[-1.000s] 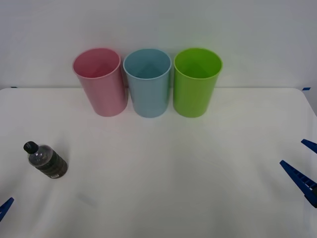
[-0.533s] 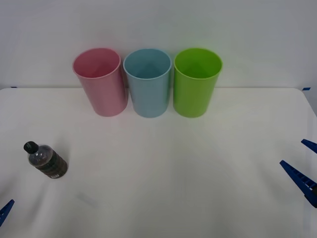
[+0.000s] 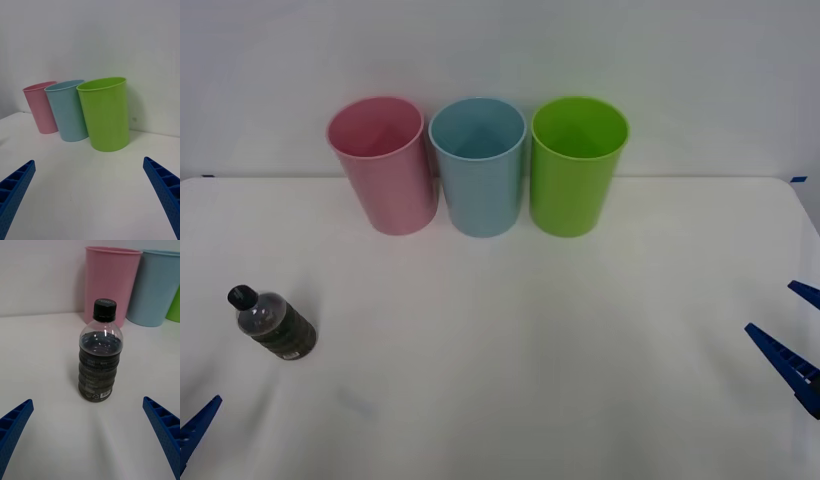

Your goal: Grasp the object on the table and drop it into the matching bin: aluminum can to the light blue bin, PET bottle to the pink bin.

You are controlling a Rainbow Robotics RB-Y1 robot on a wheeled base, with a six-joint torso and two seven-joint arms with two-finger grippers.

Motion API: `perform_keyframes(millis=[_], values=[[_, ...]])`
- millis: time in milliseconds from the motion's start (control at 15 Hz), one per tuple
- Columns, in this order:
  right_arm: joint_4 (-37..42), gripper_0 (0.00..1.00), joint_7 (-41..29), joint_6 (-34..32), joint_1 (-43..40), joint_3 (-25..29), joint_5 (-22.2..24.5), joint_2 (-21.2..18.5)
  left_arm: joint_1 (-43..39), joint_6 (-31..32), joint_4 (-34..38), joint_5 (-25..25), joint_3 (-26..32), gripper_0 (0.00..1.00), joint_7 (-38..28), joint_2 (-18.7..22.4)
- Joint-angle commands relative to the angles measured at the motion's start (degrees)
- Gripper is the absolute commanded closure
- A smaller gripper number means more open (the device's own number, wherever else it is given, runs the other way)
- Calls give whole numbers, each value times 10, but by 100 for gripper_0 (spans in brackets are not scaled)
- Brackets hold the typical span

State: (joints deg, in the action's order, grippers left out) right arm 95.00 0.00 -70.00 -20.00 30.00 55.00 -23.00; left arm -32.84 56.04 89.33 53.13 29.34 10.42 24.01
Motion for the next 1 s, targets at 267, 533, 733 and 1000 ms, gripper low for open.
perform_keyframes(millis=[267, 533, 733, 1000], values=[[0, 0, 0, 0, 0, 0, 0, 0, 27, -26, -6, 15, -32, 0, -4, -2], [0, 0, 0, 0, 0, 0, 0, 0, 78, -26, -50, 33, -38, 0, 5, -3], [0, 0, 0, 0, 0, 0, 0, 0, 104, -26, -74, 44, -45, 0, 8, -3], [0, 0, 0, 0, 0, 0, 0, 0, 134, -30, -94, 53, -56, 0, 12, -10]])
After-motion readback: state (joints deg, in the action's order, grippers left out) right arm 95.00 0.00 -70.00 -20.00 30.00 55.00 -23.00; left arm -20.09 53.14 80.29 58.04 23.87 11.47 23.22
